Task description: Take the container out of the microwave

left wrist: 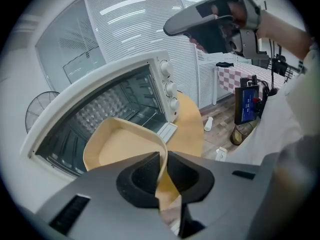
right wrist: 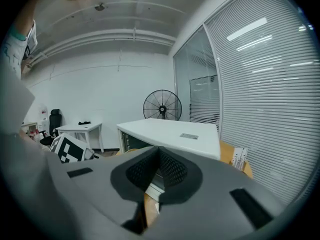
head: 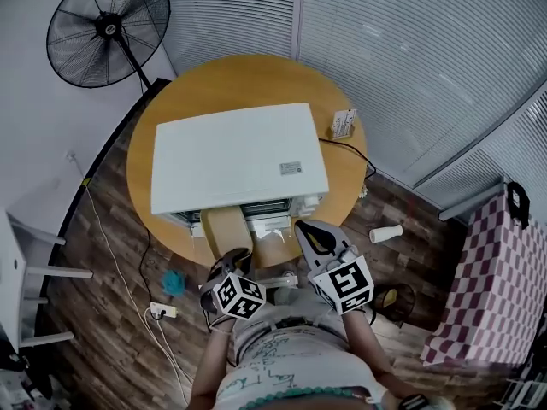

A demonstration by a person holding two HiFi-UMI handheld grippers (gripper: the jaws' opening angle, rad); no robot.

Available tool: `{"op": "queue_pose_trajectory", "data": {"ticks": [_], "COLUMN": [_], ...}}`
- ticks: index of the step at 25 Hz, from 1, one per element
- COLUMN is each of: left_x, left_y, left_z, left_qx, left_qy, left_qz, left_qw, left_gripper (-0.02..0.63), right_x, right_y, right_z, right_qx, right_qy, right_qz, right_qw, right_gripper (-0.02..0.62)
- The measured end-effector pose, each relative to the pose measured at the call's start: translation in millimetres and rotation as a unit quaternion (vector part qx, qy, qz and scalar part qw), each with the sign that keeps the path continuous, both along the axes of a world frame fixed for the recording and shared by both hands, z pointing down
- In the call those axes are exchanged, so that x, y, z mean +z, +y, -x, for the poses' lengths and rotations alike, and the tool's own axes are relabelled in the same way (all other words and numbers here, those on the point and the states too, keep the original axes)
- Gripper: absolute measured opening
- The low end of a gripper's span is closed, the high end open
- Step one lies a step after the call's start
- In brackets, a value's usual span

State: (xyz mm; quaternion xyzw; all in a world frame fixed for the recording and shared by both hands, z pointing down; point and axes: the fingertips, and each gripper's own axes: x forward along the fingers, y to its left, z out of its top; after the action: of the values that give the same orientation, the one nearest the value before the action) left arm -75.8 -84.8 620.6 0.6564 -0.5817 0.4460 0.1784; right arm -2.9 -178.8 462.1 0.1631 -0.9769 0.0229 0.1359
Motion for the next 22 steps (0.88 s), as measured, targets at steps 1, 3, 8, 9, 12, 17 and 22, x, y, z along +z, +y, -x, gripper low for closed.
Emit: {"op": "queue_pose_trajectory", "data": {"ticks": [1, 3, 8, 9, 12, 17, 22], "left_x": [-0.1, -0.2, -5.2, -6.2, -8.1, -10.2, -8.8], "left_y": [2.9, 8.6, 23.1, 26.3, 36.3, 51.5, 65.4], "left_z": [-0.1, 0.2, 5.0, 5.1, 6.8, 10.7, 7.1], "left_qx": [0.001, 0.003, 0.019, 0.025, 0.043, 0.063, 0.081], "left_qy": [0.0, 0.003, 0.007, 0.008, 0.008, 0.006, 0.011], "left_qz": [0.0, 0.0, 0.005, 0.006, 0.012, 0.015, 0.018], "left_qw": [1.0, 1.0, 0.9998, 0.9996, 0.999, 0.9979, 0.9965], "left_gripper": [0.051, 0.051, 0.051, 0.051, 0.051, 0.051, 0.051], "right_x": [0.0, 0.2, -2.2, -2.7, -3.5, -2.7, -2.8], "right_y": [1.5, 5.6, 25.7, 31.0, 44.5, 54.7, 59.8], "right_z": [0.8, 4.3, 22.2, 24.9, 30.1, 29.3, 20.4], "right_qx": [0.0, 0.001, 0.002, 0.002, 0.006, 0.027, 0.05], "right_qy": [0.0, 0.001, 0.003, 0.004, 0.005, 0.01, 0.018], "right_qz": [-0.001, -0.002, 0.004, 0.005, 0.008, 0.007, 0.002], "right_qw": [1.0, 1.0, 1.0, 1.0, 1.0, 1.0, 0.999], "right_gripper": [-0.008, -0.008, -0.008, -0.008, -0.008, -0.008, -0.008]}}
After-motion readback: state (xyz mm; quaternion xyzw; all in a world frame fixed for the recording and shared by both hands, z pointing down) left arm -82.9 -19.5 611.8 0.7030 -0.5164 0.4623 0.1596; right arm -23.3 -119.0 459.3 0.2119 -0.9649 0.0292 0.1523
